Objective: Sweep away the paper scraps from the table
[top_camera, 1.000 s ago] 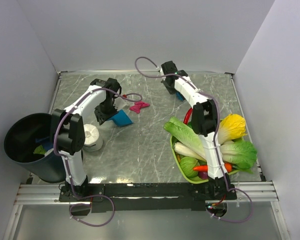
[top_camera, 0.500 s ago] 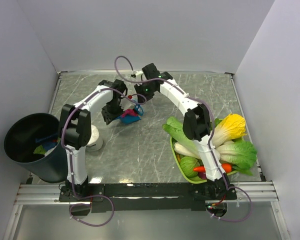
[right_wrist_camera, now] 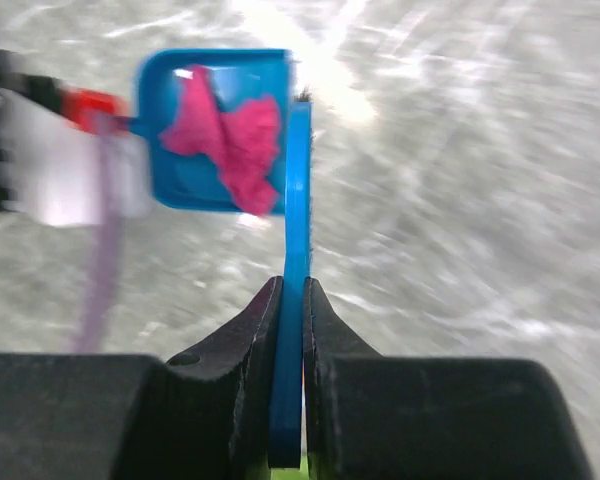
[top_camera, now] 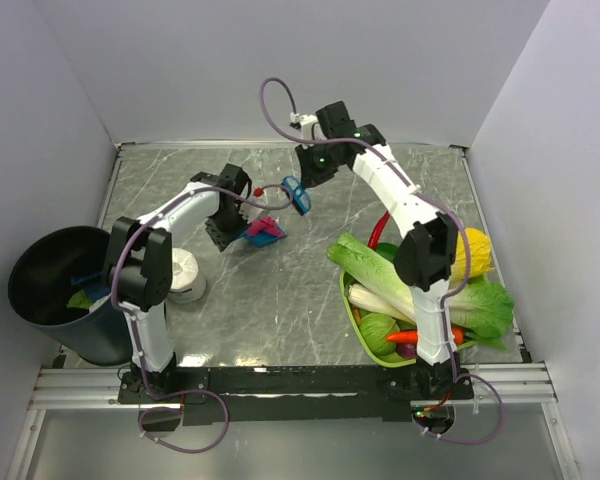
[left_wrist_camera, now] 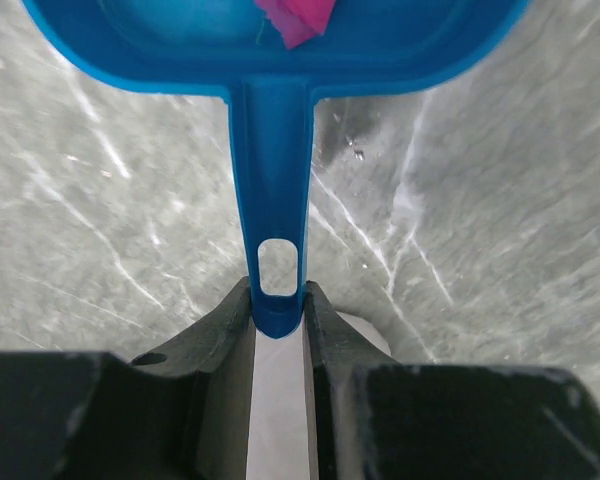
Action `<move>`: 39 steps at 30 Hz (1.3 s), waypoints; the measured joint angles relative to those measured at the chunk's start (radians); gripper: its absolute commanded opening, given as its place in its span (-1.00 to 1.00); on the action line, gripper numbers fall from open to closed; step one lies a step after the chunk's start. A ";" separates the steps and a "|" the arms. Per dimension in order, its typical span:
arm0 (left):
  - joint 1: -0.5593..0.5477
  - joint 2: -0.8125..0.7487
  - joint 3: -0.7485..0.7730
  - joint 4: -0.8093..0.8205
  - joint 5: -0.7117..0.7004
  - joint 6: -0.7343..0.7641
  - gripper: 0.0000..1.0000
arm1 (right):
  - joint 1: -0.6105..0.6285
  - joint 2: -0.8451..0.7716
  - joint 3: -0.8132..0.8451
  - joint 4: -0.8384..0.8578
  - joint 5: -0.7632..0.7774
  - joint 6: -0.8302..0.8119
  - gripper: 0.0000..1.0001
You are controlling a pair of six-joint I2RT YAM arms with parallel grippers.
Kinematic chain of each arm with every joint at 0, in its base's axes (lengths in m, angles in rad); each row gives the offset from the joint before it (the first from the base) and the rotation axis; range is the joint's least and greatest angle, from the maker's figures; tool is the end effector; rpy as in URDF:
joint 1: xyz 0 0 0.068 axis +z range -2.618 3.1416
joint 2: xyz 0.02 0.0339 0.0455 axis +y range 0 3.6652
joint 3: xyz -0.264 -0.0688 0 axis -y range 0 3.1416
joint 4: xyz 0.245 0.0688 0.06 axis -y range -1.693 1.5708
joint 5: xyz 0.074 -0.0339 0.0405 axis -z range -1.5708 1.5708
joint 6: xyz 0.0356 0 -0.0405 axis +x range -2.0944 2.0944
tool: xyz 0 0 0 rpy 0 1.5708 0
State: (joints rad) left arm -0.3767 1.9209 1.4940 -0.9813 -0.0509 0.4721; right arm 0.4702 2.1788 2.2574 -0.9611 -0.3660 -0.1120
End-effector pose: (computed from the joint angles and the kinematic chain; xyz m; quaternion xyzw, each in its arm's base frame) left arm 0.3504 -0.1367 0.2065 0.4084 0.9088 0.0292 0.0799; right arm 0.4208 0.2281 0.3264 -0.3245 0.8691 0.2277 0.2959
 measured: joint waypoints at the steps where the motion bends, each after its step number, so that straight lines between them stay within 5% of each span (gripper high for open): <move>1: 0.000 -0.020 -0.012 0.023 0.010 -0.004 -0.98 | -0.004 -0.019 -0.011 0.000 0.023 -0.008 -1.00; 13: 0.000 -0.178 -0.083 0.041 0.055 0.051 -0.98 | -0.132 -0.089 -0.167 0.030 0.496 -0.054 -1.00; 24: -0.001 -0.463 -0.153 0.014 0.163 0.116 -0.98 | -0.182 -0.148 -0.293 0.034 0.542 -0.053 -1.00; 39: 0.000 -0.541 -0.221 0.085 0.314 0.026 -0.98 | -0.175 -0.149 -0.279 0.032 0.448 -0.036 -1.00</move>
State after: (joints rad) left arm -0.3771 1.3804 1.2728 -0.8963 0.2634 0.4976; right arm 0.2947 2.0296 1.9785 -0.9295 0.0818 -0.1478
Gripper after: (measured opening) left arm 0.251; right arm 0.163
